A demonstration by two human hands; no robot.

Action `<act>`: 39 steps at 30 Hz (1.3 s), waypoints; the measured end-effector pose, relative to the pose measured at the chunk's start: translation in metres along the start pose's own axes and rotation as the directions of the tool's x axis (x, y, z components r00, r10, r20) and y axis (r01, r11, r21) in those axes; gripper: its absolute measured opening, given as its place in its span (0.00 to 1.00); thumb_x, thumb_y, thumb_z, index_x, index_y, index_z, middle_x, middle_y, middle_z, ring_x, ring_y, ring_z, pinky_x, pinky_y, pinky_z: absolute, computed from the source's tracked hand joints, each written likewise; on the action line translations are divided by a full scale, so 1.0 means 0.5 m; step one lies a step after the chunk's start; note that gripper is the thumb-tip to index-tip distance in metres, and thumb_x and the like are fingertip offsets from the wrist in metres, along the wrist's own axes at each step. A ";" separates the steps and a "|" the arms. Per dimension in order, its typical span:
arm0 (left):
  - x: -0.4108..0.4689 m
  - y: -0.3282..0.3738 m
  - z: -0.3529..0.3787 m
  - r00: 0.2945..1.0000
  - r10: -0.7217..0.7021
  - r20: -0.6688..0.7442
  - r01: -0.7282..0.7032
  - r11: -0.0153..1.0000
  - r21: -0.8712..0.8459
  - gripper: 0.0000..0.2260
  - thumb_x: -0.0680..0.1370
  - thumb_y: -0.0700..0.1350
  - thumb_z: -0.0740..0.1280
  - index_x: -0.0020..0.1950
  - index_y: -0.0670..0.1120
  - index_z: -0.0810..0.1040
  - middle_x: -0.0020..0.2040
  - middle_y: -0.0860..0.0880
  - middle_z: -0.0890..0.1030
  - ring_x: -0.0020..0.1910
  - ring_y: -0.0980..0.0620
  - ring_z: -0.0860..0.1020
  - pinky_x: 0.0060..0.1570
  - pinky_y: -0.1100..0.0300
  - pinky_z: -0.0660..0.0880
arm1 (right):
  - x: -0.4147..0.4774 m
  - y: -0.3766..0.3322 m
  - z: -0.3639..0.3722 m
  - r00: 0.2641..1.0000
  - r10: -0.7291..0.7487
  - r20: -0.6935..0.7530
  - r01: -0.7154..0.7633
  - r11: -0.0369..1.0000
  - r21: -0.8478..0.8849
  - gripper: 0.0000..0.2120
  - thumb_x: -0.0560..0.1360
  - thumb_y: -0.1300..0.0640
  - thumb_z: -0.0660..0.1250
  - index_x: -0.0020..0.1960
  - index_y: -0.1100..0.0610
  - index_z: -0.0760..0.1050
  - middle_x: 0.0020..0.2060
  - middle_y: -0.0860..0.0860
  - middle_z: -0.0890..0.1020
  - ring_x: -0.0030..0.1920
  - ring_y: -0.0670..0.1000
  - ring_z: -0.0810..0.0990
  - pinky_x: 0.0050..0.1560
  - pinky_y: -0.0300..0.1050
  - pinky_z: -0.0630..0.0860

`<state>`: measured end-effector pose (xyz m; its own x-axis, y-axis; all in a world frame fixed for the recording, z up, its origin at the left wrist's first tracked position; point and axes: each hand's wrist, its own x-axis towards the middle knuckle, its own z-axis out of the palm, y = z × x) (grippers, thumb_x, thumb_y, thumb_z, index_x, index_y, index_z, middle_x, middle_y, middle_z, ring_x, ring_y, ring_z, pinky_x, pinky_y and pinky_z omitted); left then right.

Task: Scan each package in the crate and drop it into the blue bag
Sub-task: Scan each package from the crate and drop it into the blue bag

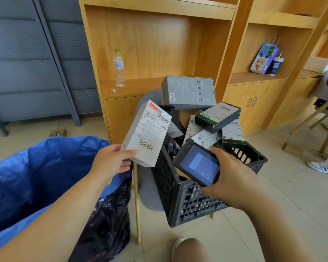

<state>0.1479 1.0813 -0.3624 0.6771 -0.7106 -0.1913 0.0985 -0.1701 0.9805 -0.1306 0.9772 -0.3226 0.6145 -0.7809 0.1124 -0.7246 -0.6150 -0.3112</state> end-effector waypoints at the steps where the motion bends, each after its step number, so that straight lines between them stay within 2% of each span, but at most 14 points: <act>1: -0.001 0.001 -0.005 0.997 0.067 -0.036 -0.066 0.998 0.020 0.08 0.73 0.42 0.73 0.50 0.51 0.79 0.48 0.47 0.84 0.46 0.46 0.83 0.43 0.56 0.81 | 0.002 -0.007 0.000 1.000 -0.020 0.008 0.020 1.000 -0.011 0.44 0.57 0.41 0.76 0.67 0.47 0.60 0.54 0.45 0.73 0.49 0.50 0.74 0.45 0.50 0.77; 4: -0.010 0.000 -0.017 0.971 0.226 -0.079 -0.220 0.972 0.078 0.10 0.72 0.43 0.74 0.45 0.58 0.78 0.46 0.57 0.83 0.44 0.54 0.83 0.39 0.63 0.80 | 0.008 -0.024 -0.001 0.997 -0.071 0.024 0.073 0.995 -0.068 0.41 0.56 0.40 0.75 0.64 0.46 0.61 0.48 0.44 0.70 0.45 0.49 0.72 0.38 0.45 0.72; 7: -0.016 -0.004 -0.027 0.947 0.304 -0.107 -0.289 0.948 0.134 0.10 0.71 0.44 0.75 0.44 0.58 0.79 0.45 0.60 0.83 0.42 0.57 0.83 0.39 0.63 0.80 | 0.013 -0.039 -0.004 0.994 -0.098 0.039 0.102 0.987 -0.122 0.40 0.56 0.39 0.74 0.63 0.45 0.61 0.46 0.43 0.70 0.43 0.48 0.72 0.36 0.43 0.69; 14: -0.016 -0.022 -0.052 0.936 0.315 -0.159 -0.283 0.939 0.196 0.13 0.72 0.47 0.75 0.55 0.52 0.79 0.53 0.56 0.83 0.48 0.55 0.82 0.45 0.56 0.82 | 0.018 -0.068 -0.011 0.989 -0.129 0.071 0.140 0.973 -0.183 0.47 0.57 0.39 0.74 0.70 0.45 0.56 0.53 0.44 0.73 0.46 0.49 0.71 0.41 0.44 0.71; 16: -0.016 -0.028 -0.063 0.935 0.311 -0.170 -0.273 0.938 0.214 0.14 0.72 0.47 0.75 0.56 0.51 0.79 0.53 0.55 0.83 0.49 0.55 0.82 0.47 0.52 0.81 | 0.018 -0.074 -0.012 0.989 -0.127 0.080 0.140 0.970 -0.198 0.45 0.57 0.39 0.74 0.69 0.45 0.57 0.52 0.44 0.73 0.45 0.49 0.70 0.42 0.44 0.71; 19: -0.015 -0.039 -0.084 0.933 0.306 -0.191 -0.264 0.940 0.216 0.15 0.72 0.48 0.74 0.57 0.52 0.79 0.52 0.56 0.83 0.49 0.54 0.82 0.47 0.53 0.81 | 0.018 -0.084 -0.006 0.988 -0.132 0.085 0.147 0.967 -0.207 0.42 0.58 0.39 0.73 0.66 0.45 0.58 0.49 0.44 0.72 0.44 0.49 0.71 0.39 0.43 0.70; 23: -0.013 -0.054 -0.117 0.937 0.245 -0.248 -0.219 0.967 0.130 0.08 0.72 0.48 0.73 0.49 0.56 0.79 0.46 0.55 0.84 0.43 0.52 0.84 0.39 0.59 0.82 | 0.029 -0.104 0.010 0.984 -0.163 0.067 0.172 0.972 -0.159 0.44 0.58 0.39 0.74 0.68 0.46 0.57 0.53 0.45 0.73 0.45 0.47 0.68 0.39 0.43 0.68; 26: -0.017 -0.066 -0.157 0.939 0.172 -0.297 -0.156 0.985 0.078 0.03 0.72 0.49 0.72 0.44 0.53 0.81 0.43 0.52 0.85 0.41 0.50 0.84 0.37 0.58 0.82 | 0.044 -0.130 0.027 0.979 -0.184 0.084 0.195 0.970 -0.148 0.46 0.58 0.38 0.74 0.69 0.46 0.56 0.53 0.45 0.73 0.45 0.47 0.69 0.39 0.44 0.69; 29: -0.023 -0.088 -0.211 0.923 0.113 -0.369 -0.082 0.992 0.099 0.06 0.71 0.50 0.72 0.44 0.50 0.82 0.42 0.51 0.85 0.40 0.50 0.84 0.38 0.55 0.82 | 0.059 -0.162 0.048 0.969 -0.224 0.105 0.236 0.964 -0.120 0.46 0.58 0.38 0.74 0.69 0.45 0.56 0.54 0.44 0.73 0.47 0.48 0.72 0.39 0.44 0.71; 32: -0.018 -0.106 -0.270 0.880 0.073 -0.470 -0.006 0.990 0.144 0.09 0.72 0.51 0.72 0.43 0.46 0.81 0.43 0.49 0.84 0.42 0.49 0.83 0.38 0.56 0.81 | 0.072 -0.192 0.066 0.960 -0.252 0.122 0.263 0.961 -0.087 0.45 0.57 0.38 0.74 0.68 0.44 0.56 0.52 0.44 0.72 0.46 0.47 0.71 0.39 0.44 0.70; 33: -0.012 -0.110 -0.289 0.858 0.067 -0.510 0.030 0.983 0.180 0.11 0.72 0.52 0.71 0.46 0.45 0.81 0.45 0.48 0.84 0.44 0.48 0.83 0.41 0.54 0.81 | 0.076 -0.199 0.071 0.957 -0.257 0.131 0.269 0.960 -0.081 0.45 0.57 0.38 0.74 0.67 0.44 0.56 0.52 0.44 0.72 0.45 0.47 0.71 0.39 0.44 0.70; 36: 0.002 -0.111 -0.329 0.820 0.044 -0.570 0.178 0.928 0.327 0.25 0.74 0.54 0.69 0.67 0.43 0.73 0.60 0.45 0.79 0.57 0.45 0.78 0.52 0.54 0.72 | 0.086 -0.214 0.082 0.951 -0.267 0.153 0.281 0.957 -0.078 0.44 0.57 0.38 0.74 0.66 0.42 0.55 0.53 0.43 0.72 0.45 0.47 0.72 0.37 0.43 0.71; 38: 0.006 -0.111 -0.336 0.853 0.060 -0.519 0.178 0.901 0.397 0.24 0.75 0.54 0.69 0.68 0.44 0.73 0.64 0.48 0.76 0.61 0.46 0.75 0.53 0.58 0.69 | 0.090 -0.218 0.086 0.951 -0.261 0.163 0.275 0.959 -0.073 0.45 0.57 0.38 0.74 0.67 0.42 0.55 0.52 0.43 0.72 0.45 0.47 0.71 0.36 0.42 0.70; 39: 0.008 -0.111 -0.335 0.872 0.061 -0.485 0.164 0.898 0.408 0.19 0.75 0.54 0.69 0.62 0.46 0.77 0.60 0.49 0.78 0.56 0.48 0.77 0.48 0.59 0.69 | 0.092 -0.218 0.086 0.953 -0.254 0.167 0.269 0.960 -0.073 0.45 0.57 0.38 0.74 0.67 0.42 0.55 0.52 0.43 0.72 0.45 0.47 0.71 0.37 0.43 0.71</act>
<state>0.2674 1.2022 -0.4099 0.9505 -0.2989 -0.0850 -0.0981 -0.5483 0.8305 -0.0100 1.0132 -0.3242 0.8218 -0.5691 0.0285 -0.5532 -0.8089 -0.1993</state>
